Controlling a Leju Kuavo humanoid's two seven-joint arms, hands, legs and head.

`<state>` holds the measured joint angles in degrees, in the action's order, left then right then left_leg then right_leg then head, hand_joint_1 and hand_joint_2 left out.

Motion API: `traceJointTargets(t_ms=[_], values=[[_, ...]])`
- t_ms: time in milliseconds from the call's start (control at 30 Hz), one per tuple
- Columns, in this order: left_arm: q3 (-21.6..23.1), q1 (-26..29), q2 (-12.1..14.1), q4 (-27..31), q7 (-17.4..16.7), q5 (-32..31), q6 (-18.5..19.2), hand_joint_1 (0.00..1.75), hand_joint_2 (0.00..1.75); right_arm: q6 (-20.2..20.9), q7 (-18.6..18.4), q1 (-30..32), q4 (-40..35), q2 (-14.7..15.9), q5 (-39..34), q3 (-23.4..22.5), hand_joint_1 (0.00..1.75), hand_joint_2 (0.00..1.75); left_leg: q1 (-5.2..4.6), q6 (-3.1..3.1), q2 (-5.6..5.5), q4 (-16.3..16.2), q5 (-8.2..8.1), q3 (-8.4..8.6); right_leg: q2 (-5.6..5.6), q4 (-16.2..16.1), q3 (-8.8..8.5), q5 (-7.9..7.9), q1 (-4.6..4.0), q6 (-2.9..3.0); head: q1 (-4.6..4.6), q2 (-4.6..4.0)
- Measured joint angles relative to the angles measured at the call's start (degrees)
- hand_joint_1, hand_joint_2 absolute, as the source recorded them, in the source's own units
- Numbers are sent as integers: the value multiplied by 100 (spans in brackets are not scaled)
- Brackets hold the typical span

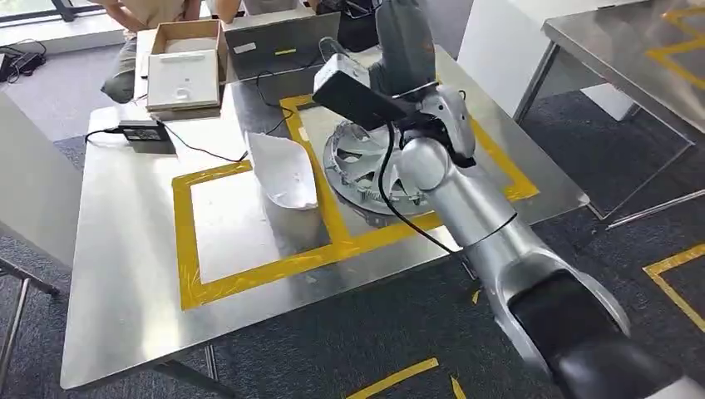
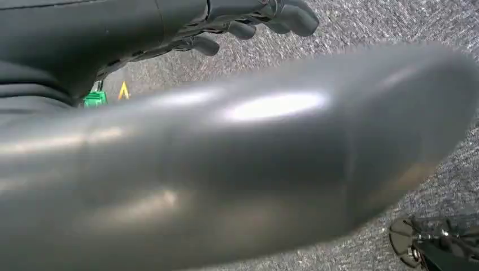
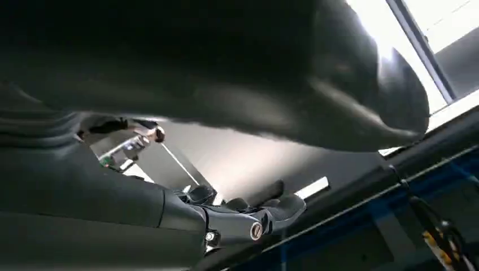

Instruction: Take the parts from the cabinet and place them on the table.

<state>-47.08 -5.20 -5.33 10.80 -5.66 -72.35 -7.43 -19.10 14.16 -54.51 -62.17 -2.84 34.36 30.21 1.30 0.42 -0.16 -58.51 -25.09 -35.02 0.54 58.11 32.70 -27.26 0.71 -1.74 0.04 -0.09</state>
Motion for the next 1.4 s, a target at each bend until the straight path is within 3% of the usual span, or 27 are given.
traceJointTargets(t_ms=[67,133,167,200,233,300,333,367,500,533,600,667,700,733,833,867,900,1000,1033,1067,1133,1167,1200,1267,1333,1367,1400], values=[[-7,-10,-14,0,-9,0,0,0,0,-42,-7,109,-266,70,2,-11,0,0,5,38,32,68,41,45,-17,431,186,-299,16,-22,26,0],[-11,-7,-14,0,-18,0,0,0,0,-66,2,210,-478,114,9,-13,0,0,4,41,38,61,43,28,-18,1322,618,-713,28,-42,33,0],[-13,-1,-14,0,-20,0,0,0,0,-66,-4,271,-523,138,9,-15,0,0,7,37,43,57,42,24,-20,1665,788,-804,40,-49,31,0],[-13,1,-11,0,-24,0,0,0,0,-66,-7,323,-570,153,9,-17,0,0,13,27,43,47,46,19,-23,1706,814,-740,54,-54,33,0],[-13,0,-11,0,-24,0,0,0,0,-66,-7,352,-607,175,9,-26,0,0,22,6,42,30,44,11,-26,1485,709,-567,71,-57,35,0],[-13,-1,-20,0,-24,0,0,0,0,-66,-4,355,-688,182,9,-39,0,0,56,-68,41,-41,23,-17,-40,507,201,-94,106,-74,33,0],[-13,-1,-20,0,-24,0,0,0,0,-66,-2,354,-742,186,9,-48,0,0,55,-128,47,-93,8,-38,-54,120,38,-88,117,-93,35,0],[-15,-5,6,7,-26,0,0,0,0,-66,-2,361,-766,190,13,-50,0,0,16,-193,23,-113,1,-55,-10,139,52,-54,69,-33,42,0],[-15,3,-13,0,-26,0,0,0,0,-70,0,364,-832,206,11,-61,0,0,49,-361,23,-17,103,-49,-5,144,126,37,61,195,37,0],[-15,3,-14,-2,-26,0,0,0,0,-68,0,364,-852,206,13,-61,0,0,54,-369,20,-107,-18,-105,-15,133,135,71,72,243,33,0],[-15,-1,-14,0,-35,0,0,0,0,-81,0,368,-862,206,11,-61,0,0,43,-372,24,-832,-573,-367,-21,134,189,121,60,302,33,0],[-15,-1,-11,0,-52,-15,0,0,0,-105,7,411,-862,206,7,-61,0,0,21,-364,24,-1666,-970,-655,-23,139,262,172,21,327,33,0],[-15,0,-11,0,-65,-20,0,0,0,-105,7,442,-862,208,-13,-61,0,0,10,-343,24,-1787,-985,-656,-23,141,294,196,1,332,33,0],[-15,1,-11,0,-72,-24,0,0,0,-94,-2,464,-862,208,-35,-61,0,0,-3,-313,24,-1644,-887,-530,-22,141,323,221,-15,332,33,0],[-15,-16,-3,2,-87,-39,0,0,0,-61,-13,453,-862,208,-100,-61,0,0,-74,-155,18,-196,-398,360,-17,145,378,294,-39,300,35,0],[-15,-32,8,2,-96,-50,0,0,0,-68,-15,452,-862,210,-118,-61,0,0,-107,-150,27,-76,-461,395,-18,146,397,318,-73,261,39,0],[-15,-39,4,2,-103,-53,0,0,0,-77,-26,451,-860,215,-133,-61,0,0,-122,-145,24,-63,-401,376,-24,143,407,344,-58,226,33,0],[-15,-26,4,0,-120,-59,0,0,0,-107,-24,448,-858,217,-136,-61,0,0,-119,-46,16,-44,-299,317,-31,102,417,441,-59,118,42,0],[-13,-29,-16,-4,-120,-72,0,0,0,-120,-24,449,-851,234,-136,-61,0,0,-79,-21,53,-12,-231,331,-15,157,455,377,-28,102,31,0],[-13,-34,-7,2,-138,-85,0,0,0,-129,-15,443,-845,243,-133,-61,0,0,-82,21,50,7,-176,264,-27,314,533,143,-41,68,70,0],[-13,-50,-7,2,-149,-103,2,0,0,-155,-13,454,-836,245,-133,-61,0,0,-84,66,66,-3,-67,117,-29,1147,814,-491,-20,17,81,0],[-13,-52,-7,2,-157,-109,9,0,0,-158,-11,469,-832,249,-131,-61,0,0,-85,66,69,-16,-17,36,-28,1578,936,-701,-21,-2,83,0],[-13,-51,-7,0,-164,-118,11,0,0,-160,-13,481,-825,254,-129,-61,0,0,-85,64,73,-35,30,-48,-28,1830,971,-762,-21,-14,81,0],[-13,-52,-9,0,-190,-122,13,0,0,-162,-11,492,-806,263,-127,-61,0,0,-84,51,75,-67,119,-195,-30,1547,661,-519,-9,-9,83,0],[-13,-59,-14,0,-199,-125,15,0,0,-155,0,477,-806,263,-127,-61,0,0,-84,17,71,-104,206,-317,-31,597,-15,-227,-11,29,83,0],[-13,-60,-14,2,-201,-122,13,0,0,-147,7,463,-806,263,-129,-61,0,0,-89,-14,69,-123,247,-355,-35,134,-285,-428,-24,76,81,0],[-13,-61,-14,0,-205,-125,9,0,0,-144,24,474,-806,260,-129,-61,0,0,-97,-61,60,-103,292,-355,-26,171,-270,-302,-74,116,65,0]])
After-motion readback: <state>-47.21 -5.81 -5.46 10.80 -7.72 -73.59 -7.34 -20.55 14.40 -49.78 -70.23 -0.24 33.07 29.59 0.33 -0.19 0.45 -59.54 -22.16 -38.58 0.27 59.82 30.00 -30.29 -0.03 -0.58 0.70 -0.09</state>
